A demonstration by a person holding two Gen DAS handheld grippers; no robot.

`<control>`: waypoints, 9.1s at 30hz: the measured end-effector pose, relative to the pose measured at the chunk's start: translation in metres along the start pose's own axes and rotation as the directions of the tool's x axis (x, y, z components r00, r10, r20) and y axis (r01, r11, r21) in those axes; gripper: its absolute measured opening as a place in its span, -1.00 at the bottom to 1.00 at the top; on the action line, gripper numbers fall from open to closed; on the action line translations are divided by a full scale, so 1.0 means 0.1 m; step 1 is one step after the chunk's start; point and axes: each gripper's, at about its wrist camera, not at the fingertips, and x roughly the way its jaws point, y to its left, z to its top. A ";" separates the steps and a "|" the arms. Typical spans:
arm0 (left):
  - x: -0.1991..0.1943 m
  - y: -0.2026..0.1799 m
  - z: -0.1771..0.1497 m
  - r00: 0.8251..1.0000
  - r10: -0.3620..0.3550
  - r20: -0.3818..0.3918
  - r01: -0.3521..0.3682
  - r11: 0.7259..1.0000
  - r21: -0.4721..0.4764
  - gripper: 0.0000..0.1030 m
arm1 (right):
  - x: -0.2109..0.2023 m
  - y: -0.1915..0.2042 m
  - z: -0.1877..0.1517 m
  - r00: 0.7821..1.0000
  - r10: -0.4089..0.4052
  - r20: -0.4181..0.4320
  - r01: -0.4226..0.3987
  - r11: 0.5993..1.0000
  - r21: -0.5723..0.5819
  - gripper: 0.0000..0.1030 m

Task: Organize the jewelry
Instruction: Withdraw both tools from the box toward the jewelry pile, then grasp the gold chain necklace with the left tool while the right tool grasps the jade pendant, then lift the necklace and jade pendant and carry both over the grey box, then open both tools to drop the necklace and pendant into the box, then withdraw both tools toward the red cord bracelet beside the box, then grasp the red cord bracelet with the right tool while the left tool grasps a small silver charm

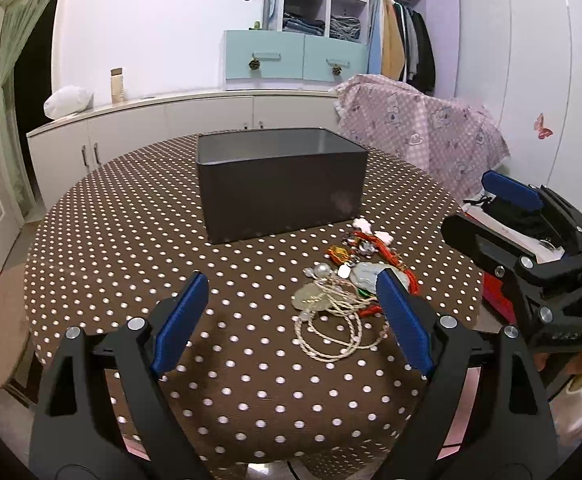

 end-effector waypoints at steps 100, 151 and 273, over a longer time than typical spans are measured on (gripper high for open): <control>0.05 0.27 0.91 0.959 0.059 0.277 -0.035 0.995 -0.092 -0.34 | 0.57 -0.05 0.84 0.986 0.142 0.084 -0.149 0.986 0.074 -0.47; 0.10 0.39 0.42 0.990 0.013 0.143 0.005 0.992 -0.129 -0.34 | 0.99 0.27 0.12 0.908 0.171 -0.383 -0.197 0.980 -0.029 -0.22; 0.34 0.00 0.14 0.989 -0.043 -0.140 0.037 0.998 -0.041 0.13 | 0.22 -0.10 0.33 0.941 0.219 -0.257 -0.211 0.976 0.057 -0.94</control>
